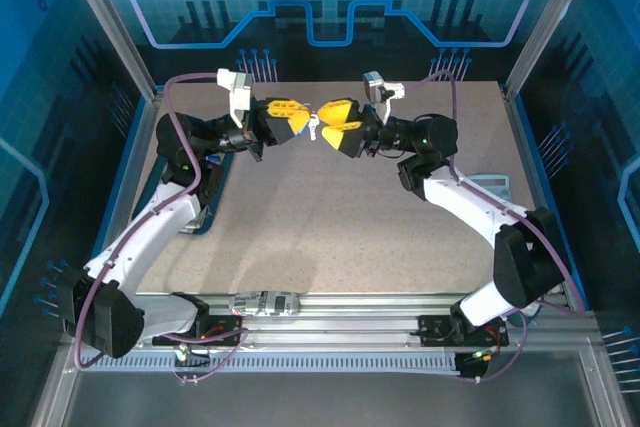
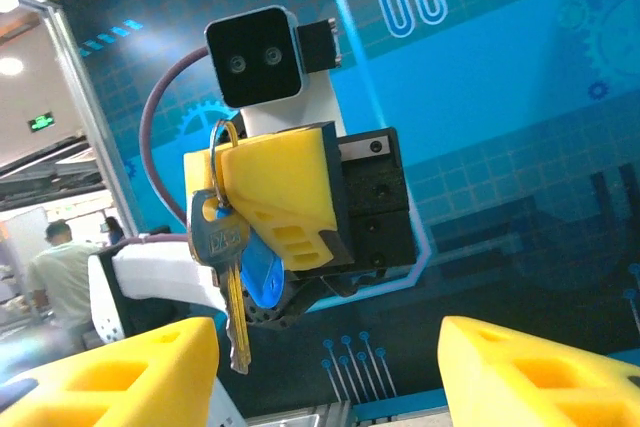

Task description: Remove the keys from the keyring

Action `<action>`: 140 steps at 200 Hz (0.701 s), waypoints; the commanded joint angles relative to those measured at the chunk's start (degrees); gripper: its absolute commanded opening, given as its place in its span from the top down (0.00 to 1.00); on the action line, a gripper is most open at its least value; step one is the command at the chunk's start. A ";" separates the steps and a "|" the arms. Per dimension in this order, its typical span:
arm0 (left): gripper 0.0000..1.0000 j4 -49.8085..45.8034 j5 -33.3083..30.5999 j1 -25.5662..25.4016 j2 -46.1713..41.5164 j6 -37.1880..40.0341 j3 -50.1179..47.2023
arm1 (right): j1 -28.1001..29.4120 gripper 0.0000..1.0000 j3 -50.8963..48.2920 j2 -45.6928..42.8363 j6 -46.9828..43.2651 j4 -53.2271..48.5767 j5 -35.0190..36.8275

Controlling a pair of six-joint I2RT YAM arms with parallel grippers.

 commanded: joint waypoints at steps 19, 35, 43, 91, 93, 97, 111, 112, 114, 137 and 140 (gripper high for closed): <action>1.00 8.83 3.26 -0.15 1.86 -6.07 -0.20 | 2.24 0.42 5.36 3.88 9.63 10.06 -6.03; 1.00 9.21 3.41 -0.15 2.12 -6.12 -0.10 | 3.19 0.45 6.76 4.22 10.61 10.06 -8.12; 1.00 9.51 3.45 -0.16 2.28 -6.28 -0.09 | 3.58 0.50 7.42 4.39 10.94 10.04 -8.88; 1.00 11.35 3.63 -0.16 2.92 -7.84 -0.09 | 3.27 0.86 8.15 4.14 9.37 7.70 -8.44; 1.00 11.33 3.62 -0.11 2.92 -7.87 -0.10 | 3.33 0.87 8.05 4.06 9.11 7.58 -8.40; 1.00 11.17 3.57 -0.07 2.78 -7.80 -0.10 | 3.26 0.89 7.92 3.86 8.70 7.34 -8.28; 1.00 10.36 3.44 0.10 2.42 -7.29 -0.23 | 2.76 0.98 7.21 2.66 5.39 3.89 -7.89; 1.00 10.35 3.44 0.10 2.41 -7.23 -0.21 | 2.75 0.99 7.12 2.52 5.01 3.46 -7.77; 1.00 10.21 3.37 0.11 2.35 -7.15 -0.26 | 2.56 1.00 6.87 2.20 4.11 2.74 -7.59; 1.00 8.56 3.17 0.28 1.80 -6.14 -0.64 | 1.56 1.00 3.68 -4.75 -12.41 -15.28 -3.21; 1.00 8.43 3.17 0.28 1.71 -6.00 -0.67 | 1.58 1.00 3.53 -5.98 -15.49 -18.87 -2.26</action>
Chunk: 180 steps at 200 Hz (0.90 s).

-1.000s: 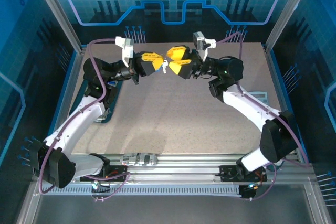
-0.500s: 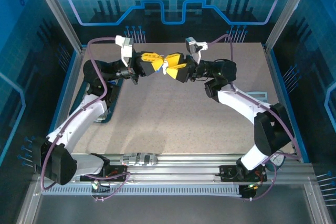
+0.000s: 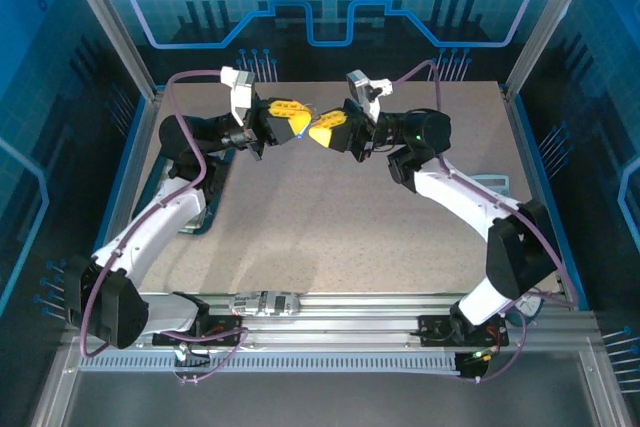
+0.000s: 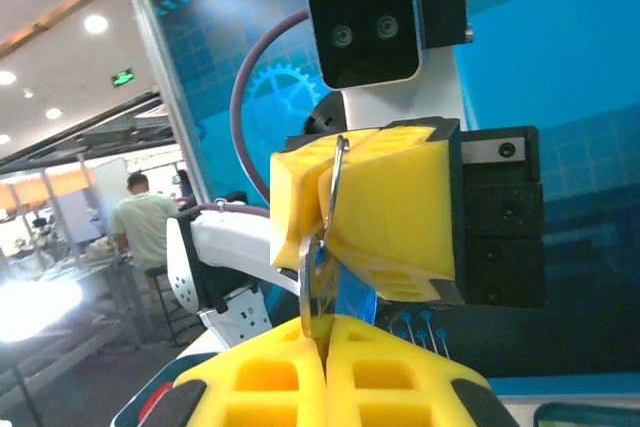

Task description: Remove the keys from the keyring

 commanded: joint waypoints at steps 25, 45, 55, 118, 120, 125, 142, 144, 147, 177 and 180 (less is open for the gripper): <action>1.00 -0.95 0.53 0.09 -1.58 1.97 -1.34 | 3.40 1.00 -0.50 -17.06 -47.30 -50.99 18.78; 1.00 -2.05 0.35 0.18 -2.03 2.69 -1.89 | 6.59 1.00 0.88 -20.04 -57.75 -62.01 32.33; 1.00 -2.22 0.25 0.18 -2.19 2.91 -2.09 | 6.98 1.00 1.14 -20.52 -59.10 -63.91 36.63; 1.00 -8.53 -0.45 0.18 -3.95 6.44 -2.71 | 13.80 1.00 -0.09 -23.59 -68.97 -63.44 61.38; 1.00 -8.72 -0.50 0.22 -4.01 6.63 -2.75 | 14.07 1.00 -0.07 -23.68 -69.30 -63.42 62.05; 1.00 -9.34 -0.63 0.18 -4.18 7.04 -2.80 | 14.58 1.00 -0.07 -23.76 -70.25 -63.34 63.10; 1.00 -10.86 -0.46 0.19 -4.58 7.84 -2.80 | 16.49 1.00 -0.24 -23.91 -73.45 -62.29 68.50; 1.00 -10.95 -0.46 0.18 -4.58 7.90 -2.80 | 16.65 1.00 -0.24 -23.94 -73.89 -62.17 68.90; 1.00 -11.12 -0.51 0.18 -4.66 8.04 -2.80 | 17.01 1.00 -0.21 -23.94 -74.47 -61.98 69.90; 0.98 -12.23 -0.64 0.18 -4.84 8.62 -2.90 | 20.09 1.00 -0.47 -24.06 -80.55 -58.67 76.64; 0.97 -12.28 -0.68 0.18 -4.85 8.63 -2.91 | 20.42 1.00 -0.42 -24.04 -81.28 -58.40 77.25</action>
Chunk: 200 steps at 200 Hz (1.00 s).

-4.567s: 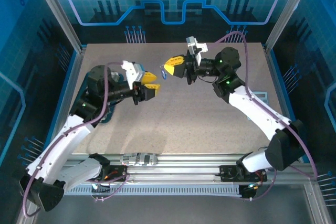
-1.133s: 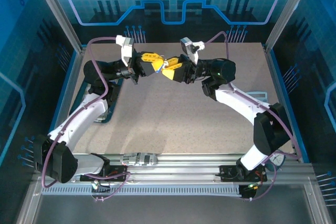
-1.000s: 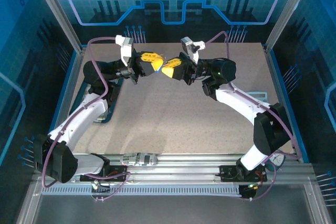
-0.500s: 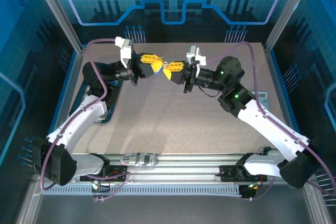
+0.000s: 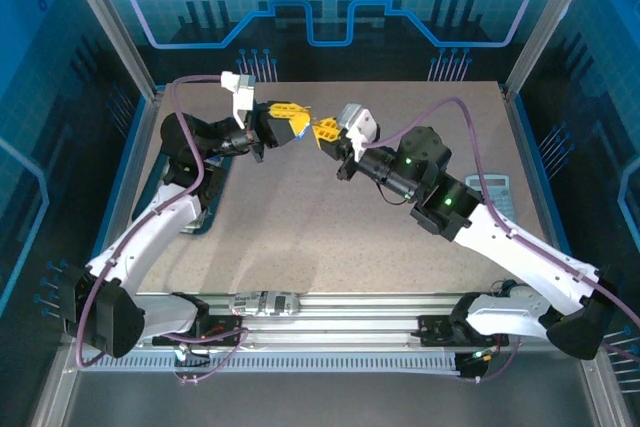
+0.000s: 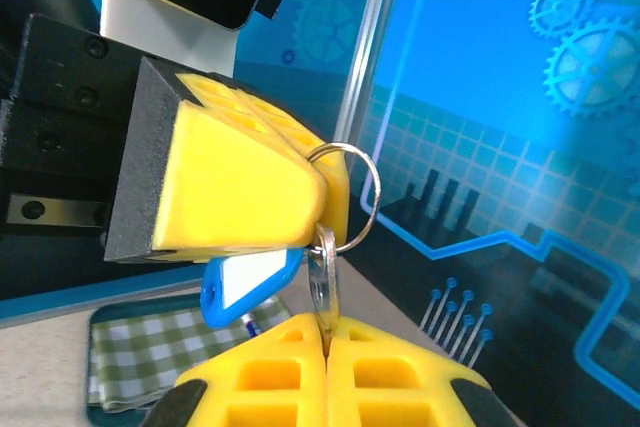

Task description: Remove the keys from the keyring

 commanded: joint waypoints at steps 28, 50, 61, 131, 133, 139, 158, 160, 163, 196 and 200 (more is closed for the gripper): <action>0.97 -2.10 2.67 -0.13 -1.87 1.97 -1.03 | 3.20 1.00 0.46 -0.85 -12.17 6.80 16.44; 0.92 -2.22 2.44 -0.13 -1.85 1.99 -1.12 | 4.57 1.00 0.04 -0.78 -15.26 9.72 19.07; 0.92 -1.80 2.49 -0.13 -1.72 1.82 -1.20 | 5.51 1.00 -0.15 -0.59 -16.85 10.76 19.65; 0.93 -1.93 2.71 -0.13 -1.94 2.07 -1.56 | 7.63 1.00 -1.04 -0.27 -19.94 15.74 25.62; 0.94 -1.85 2.74 -0.13 -1.94 2.07 -1.58 | 7.59 1.00 -1.04 -0.30 -19.93 15.68 25.49; 0.95 -1.77 2.86 -0.13 -2.02 2.05 -1.64 | 7.55 1.00 -1.12 -0.46 -20.08 15.77 25.41; 1.00 -1.81 2.76 -0.13 -2.19 2.17 -1.82 | 7.78 1.00 -1.35 -0.51 -20.93 15.67 24.45; 1.00 -1.91 2.75 -0.13 -2.20 2.23 -1.86 | 7.84 1.00 -1.49 -0.58 -21.21 15.66 24.17; 1.00 -1.95 2.69 -0.13 -2.25 2.36 -1.90 | 8.01 1.00 -1.89 -0.63 -21.79 16.02 23.78; 1.00 -6.54 0.57 -0.10 -3.23 6.90 -1.28 | 10.17 1.00 -5.03 -1.63 -26.87 17.29 20.52; 1.00 -7.63 0.12 -0.13 -3.45 7.92 -1.09 | 10.46 0.99 -5.73 -2.14 -27.18 17.36 19.41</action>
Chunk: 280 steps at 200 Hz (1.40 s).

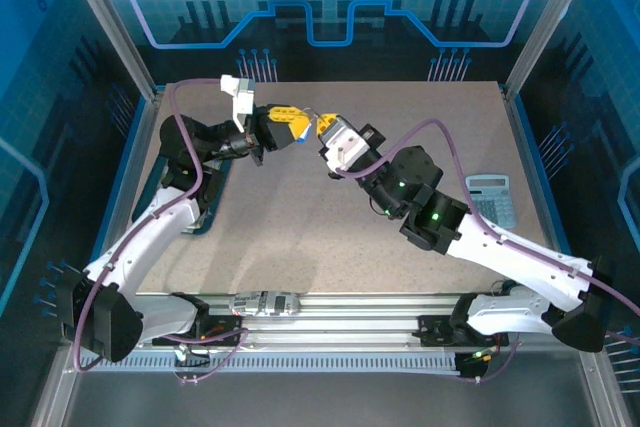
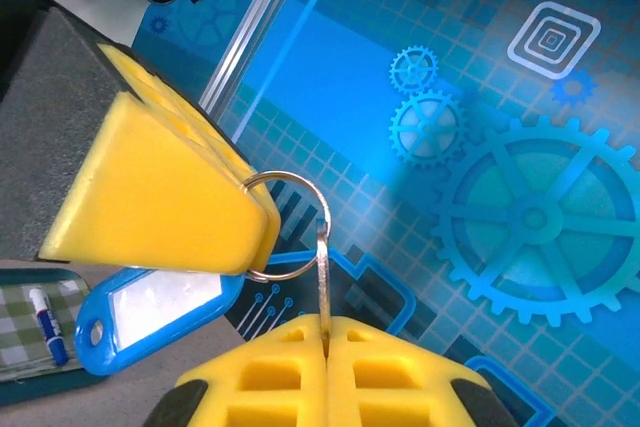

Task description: Remove the keys from the keyring

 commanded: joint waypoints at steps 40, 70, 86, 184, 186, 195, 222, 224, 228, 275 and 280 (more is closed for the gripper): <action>1.00 -12.73 -2.19 -0.02 -4.11 16.90 0.66 | 0.83 0.53 -4.93 -8.35 4.77 -2.94 -16.82; 1.00 -15.75 -1.59 0.07 -3.99 22.43 2.07 | -6.74 0.46 -5.55 -10.99 16.06 -8.02 -26.79; 1.00 -15.55 0.14 0.07 -3.57 22.96 2.63 | -15.03 0.38 -5.15 -11.37 25.90 -8.13 -38.86; 1.00 -4.41 5.21 -0.10 -1.12 13.31 3.52 | -30.40 0.25 0.06 7.57 73.32 28.72 -84.73; 1.00 -4.15 5.23 -0.11 -1.10 13.23 3.47 | -30.32 0.25 0.12 7.74 73.67 29.11 -84.87; 1.00 -3.53 5.17 -0.11 -1.09 13.00 3.21 | -30.06 0.25 1.04 9.60 77.24 32.53 -85.57; 1.00 -2.39 5.25 -0.20 -1.18 12.47 2.83 | -28.42 0.27 3.41 13.17 80.71 34.64 -86.25; 1.00 -2.31 5.24 -0.20 -1.22 12.43 2.77 | -28.36 0.27 3.46 13.26 80.57 34.54 -86.25; 1.00 -2.07 5.19 -0.20 -1.20 12.35 2.75 | -28.05 0.27 3.77 13.71 80.20 34.00 -85.97; 1.00 -0.12 5.41 -0.55 -1.06 10.93 2.39 | -25.77 0.29 5.83 16.36 79.63 32.72 -85.57; 1.00 0.03 5.35 -0.54 -1.07 10.74 2.31 | -25.75 0.31 6.20 16.79 80.10 32.96 -85.73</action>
